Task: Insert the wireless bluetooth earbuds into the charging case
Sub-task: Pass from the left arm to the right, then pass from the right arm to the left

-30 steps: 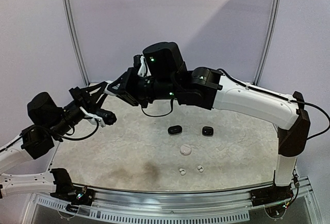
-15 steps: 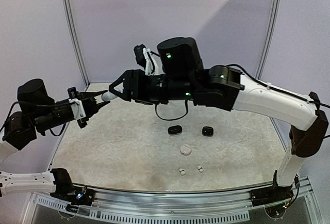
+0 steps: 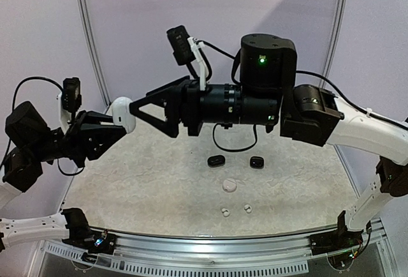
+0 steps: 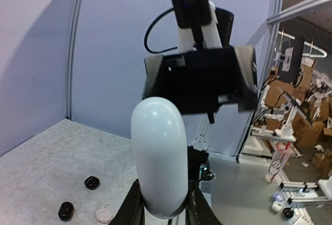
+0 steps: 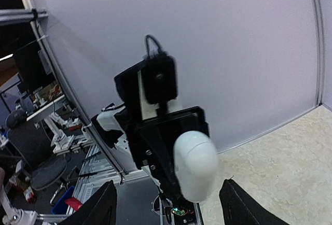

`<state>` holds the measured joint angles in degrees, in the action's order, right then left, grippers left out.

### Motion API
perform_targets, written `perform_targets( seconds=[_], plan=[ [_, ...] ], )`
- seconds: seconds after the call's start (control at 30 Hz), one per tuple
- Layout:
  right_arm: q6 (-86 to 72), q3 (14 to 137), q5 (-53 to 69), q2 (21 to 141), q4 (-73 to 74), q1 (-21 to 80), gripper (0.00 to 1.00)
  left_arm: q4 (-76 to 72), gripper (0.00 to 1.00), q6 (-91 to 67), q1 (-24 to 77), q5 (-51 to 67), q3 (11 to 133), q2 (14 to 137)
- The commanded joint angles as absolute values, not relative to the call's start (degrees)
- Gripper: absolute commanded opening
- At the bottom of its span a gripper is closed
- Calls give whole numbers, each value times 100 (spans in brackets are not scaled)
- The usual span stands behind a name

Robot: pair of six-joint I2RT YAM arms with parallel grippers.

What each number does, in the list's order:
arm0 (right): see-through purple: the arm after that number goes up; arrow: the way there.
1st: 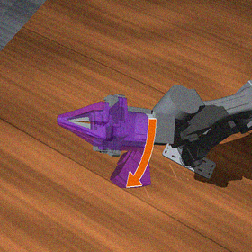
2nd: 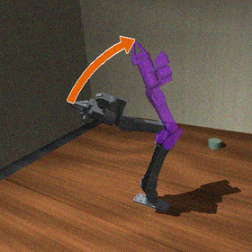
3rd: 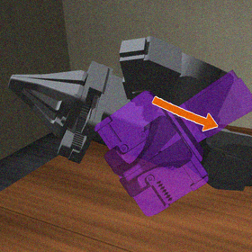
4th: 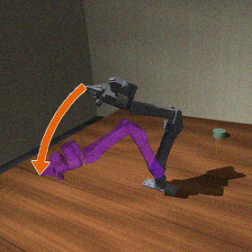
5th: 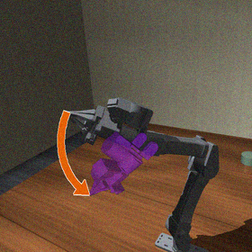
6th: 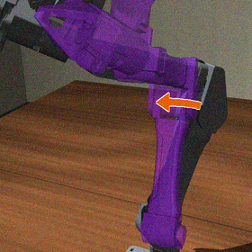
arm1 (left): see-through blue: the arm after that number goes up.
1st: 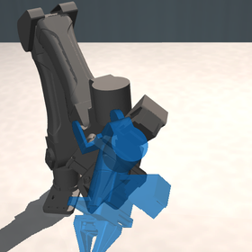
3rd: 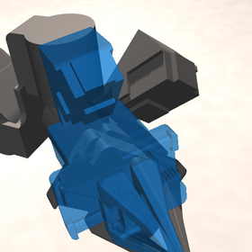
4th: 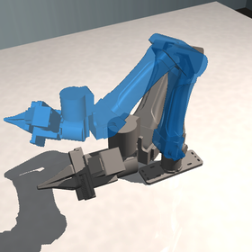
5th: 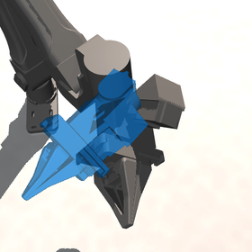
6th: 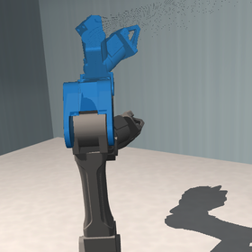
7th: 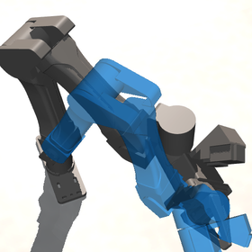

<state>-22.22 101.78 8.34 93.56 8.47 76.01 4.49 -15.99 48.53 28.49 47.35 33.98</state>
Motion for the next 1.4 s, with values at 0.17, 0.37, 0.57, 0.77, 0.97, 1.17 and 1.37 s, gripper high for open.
perform_targets(
  seconds=[0.17, 0.37, 0.57, 0.77, 0.97, 1.17, 1.37],
  plan=[
    [-1654, 10018, 1217, 9557, 165, 7666, 68, -1222, 0, -3430, 4496, 3657, 4613, 3736],
    [-1678, 10025, 973, 9623, 61, 7672, 66, -1356, 0, -3448, 4491, 3785, 4657, 3856],
    [-1730, 10397, 999, 9833, 251, 7619, 56, -1466, 0, -3413, 4491, 3880, 4701, 3942],
    [-1957, 10529, 1222, 10001, 282, 7520, 28, -1458, 0, -3388, 4492, 3906, 4708, 3930],
    [-1986, 10527, 1359, 9970, 374, 7505, 4, -1403, 0, -3360, 4492, 3910, 4642, 3868],
    [-1603, 10921, 1009, 9811, 2198, 7508, 0, 972, 81, -1205, 4474, 4043, 4936, 3637],
    [-521, 12187, 461, 10305, 5259, 7840, 0, 4163, 85, 1793, 4474, 4154, 5861, 3900]
  ],
)
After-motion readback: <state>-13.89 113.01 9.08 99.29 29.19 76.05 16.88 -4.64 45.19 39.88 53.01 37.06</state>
